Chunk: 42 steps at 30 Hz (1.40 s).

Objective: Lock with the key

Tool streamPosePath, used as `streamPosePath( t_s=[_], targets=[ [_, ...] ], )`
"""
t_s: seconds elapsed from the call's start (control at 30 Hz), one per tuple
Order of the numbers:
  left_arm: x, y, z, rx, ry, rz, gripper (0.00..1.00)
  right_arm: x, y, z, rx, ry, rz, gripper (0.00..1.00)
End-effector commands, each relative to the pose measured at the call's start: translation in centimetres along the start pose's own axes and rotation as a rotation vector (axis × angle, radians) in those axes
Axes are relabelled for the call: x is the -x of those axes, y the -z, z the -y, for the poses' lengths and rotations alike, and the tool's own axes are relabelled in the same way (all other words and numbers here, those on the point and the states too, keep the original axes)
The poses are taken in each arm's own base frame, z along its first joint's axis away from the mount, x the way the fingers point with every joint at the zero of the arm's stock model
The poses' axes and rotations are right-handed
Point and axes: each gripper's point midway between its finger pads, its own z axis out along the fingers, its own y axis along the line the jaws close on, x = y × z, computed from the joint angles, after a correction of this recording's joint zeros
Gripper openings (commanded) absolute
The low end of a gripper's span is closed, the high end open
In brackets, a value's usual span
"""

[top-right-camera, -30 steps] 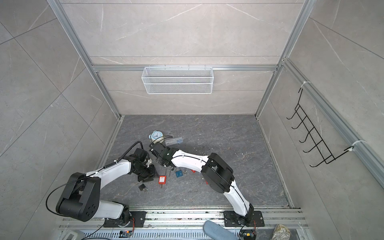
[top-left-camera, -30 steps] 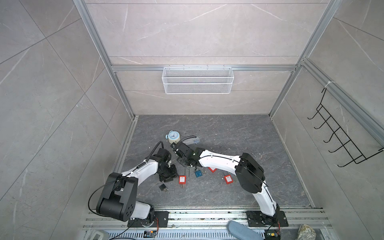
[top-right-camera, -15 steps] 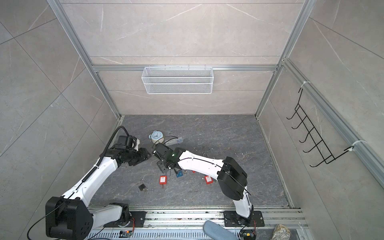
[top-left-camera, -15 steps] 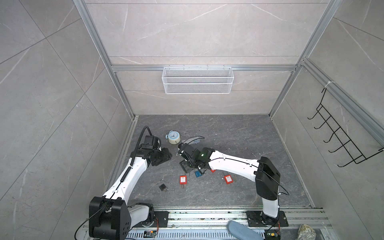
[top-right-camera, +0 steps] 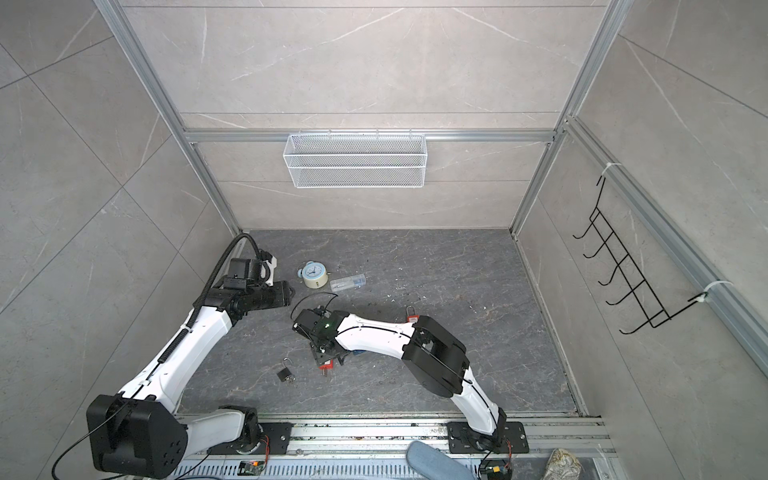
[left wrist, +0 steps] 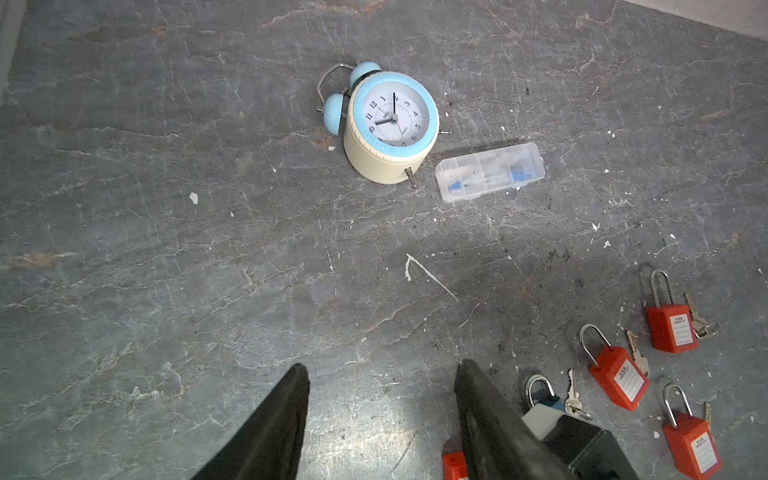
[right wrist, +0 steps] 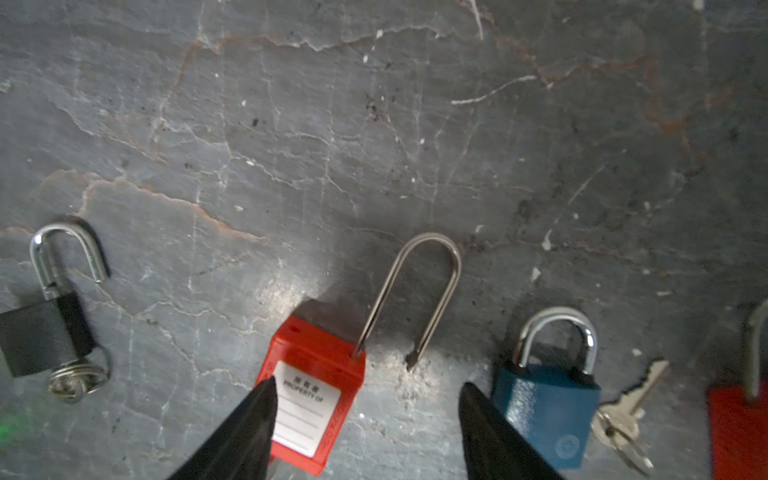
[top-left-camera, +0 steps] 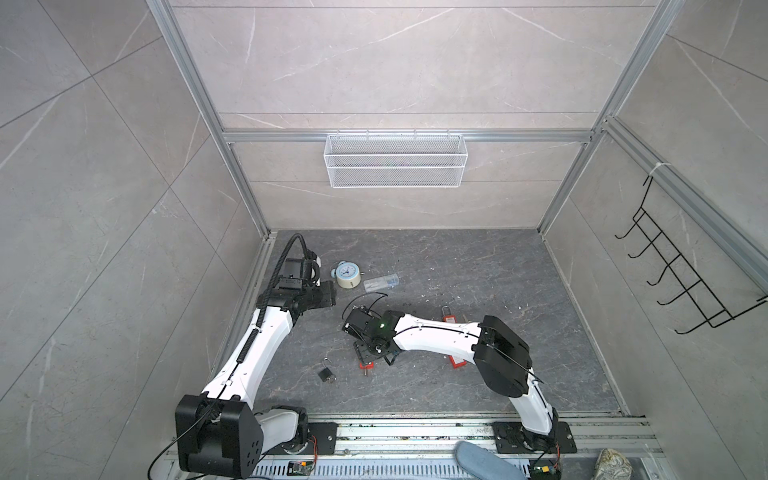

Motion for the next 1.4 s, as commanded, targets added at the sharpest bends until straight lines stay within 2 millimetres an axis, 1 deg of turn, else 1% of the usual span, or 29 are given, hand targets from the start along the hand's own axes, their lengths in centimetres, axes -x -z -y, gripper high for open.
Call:
streamPosePath(
  t_s=[0.0,0.13,0.23,0.37,0.57,0.7,0.77,0.9,1.0,1.07,1.1,1.17,1.23,1.3,1.37],
  targets=[
    [1.4,1.0,0.0,0.002,-0.042,0.096,0.58,0.0,0.2,-1.3,0.022,-0.013,-0.006,0.7],
    [1.2,1.2,-0.1,0.003,-0.042,0.129,0.55,-0.5,-0.5,-1.9,0.033,0.001,-0.043,0.7],
    [1.2,1.5,-0.5,0.021,-0.038,0.16,0.53,-1.0,-1.1,-1.8,0.021,0.009,-0.075,0.67],
    [1.2,2.0,-0.6,0.026,-0.053,0.196,0.51,-2.3,-1.8,-1.2,-0.013,0.021,-0.119,0.64],
    [0.8,2.0,-0.8,0.033,-0.063,0.193,0.51,-3.3,-1.9,-0.6,-0.051,0.049,-0.145,0.59],
    [0.8,2.0,-0.4,0.009,-0.071,0.194,0.5,-4.5,-2.4,0.2,-0.077,0.091,-0.168,0.55],
    [0.8,2.1,-0.1,-0.006,-0.076,0.199,0.49,-4.6,-2.5,0.4,-0.077,0.119,-0.161,0.54],
    [0.6,2.2,0.4,-0.037,-0.1,0.199,0.49,-4.2,-2.9,0.3,-0.07,0.18,-0.137,0.54],
    [0.3,2.2,0.4,-0.041,-0.12,0.192,0.5,-3.9,-3.1,0.1,-0.068,0.223,-0.127,0.5],
    [0.1,2.2,0.4,-0.036,-0.135,0.187,0.56,-3.5,-3.0,0.0,-0.058,0.24,-0.111,0.44],
    [0.0,2.3,0.3,-0.032,-0.144,0.189,0.57,-3.4,-2.8,-0.1,-0.05,0.26,-0.101,0.41],
    [-0.1,2.3,0.2,-0.024,-0.157,0.19,0.64,-2.8,-2.0,-0.1,-0.042,0.286,-0.06,0.37],
    [0.1,2.4,0.0,-0.013,-0.165,0.2,0.77,-1.8,-0.7,0.2,-0.047,0.336,0.004,0.32],
    [0.4,2.7,0.0,-0.012,-0.172,0.214,0.99,-0.6,1.1,0.5,-0.049,0.385,0.076,0.3],
    [0.7,3.1,0.3,-0.021,-0.185,0.233,1.0,0.5,3.1,0.9,-0.024,0.44,0.144,0.29]
  ],
)
